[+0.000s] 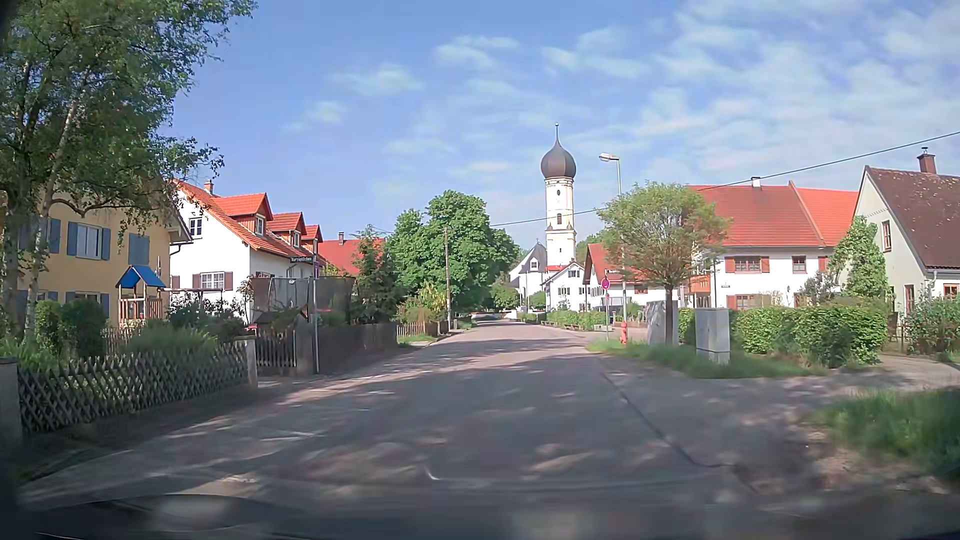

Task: Follow the waypoints while adhering to traffic rules and regulations

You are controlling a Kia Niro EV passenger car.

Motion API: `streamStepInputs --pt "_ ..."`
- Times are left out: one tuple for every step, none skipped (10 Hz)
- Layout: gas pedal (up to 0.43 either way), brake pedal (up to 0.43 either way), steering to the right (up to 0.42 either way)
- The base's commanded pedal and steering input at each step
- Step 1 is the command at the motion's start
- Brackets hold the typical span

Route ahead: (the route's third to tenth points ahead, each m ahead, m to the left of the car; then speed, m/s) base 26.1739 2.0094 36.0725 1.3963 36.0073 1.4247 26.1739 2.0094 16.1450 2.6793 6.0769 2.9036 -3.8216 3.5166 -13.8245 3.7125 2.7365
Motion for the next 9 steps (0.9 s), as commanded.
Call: streamStepInputs --pt "0.0 0.165 -0.041" --pt "0.0 0.165 -0.041" --pt "0.0 0.171 -0.041" --pt "0.0 0.171 -0.041" --pt "0.0 0.165 -0.042" --pt "0.0 0.152 -0.043" --pt "0.0 0.146 -0.044" --pt "0.0 0.146 -0.042" --pt "0.0 0.134 -0.03"
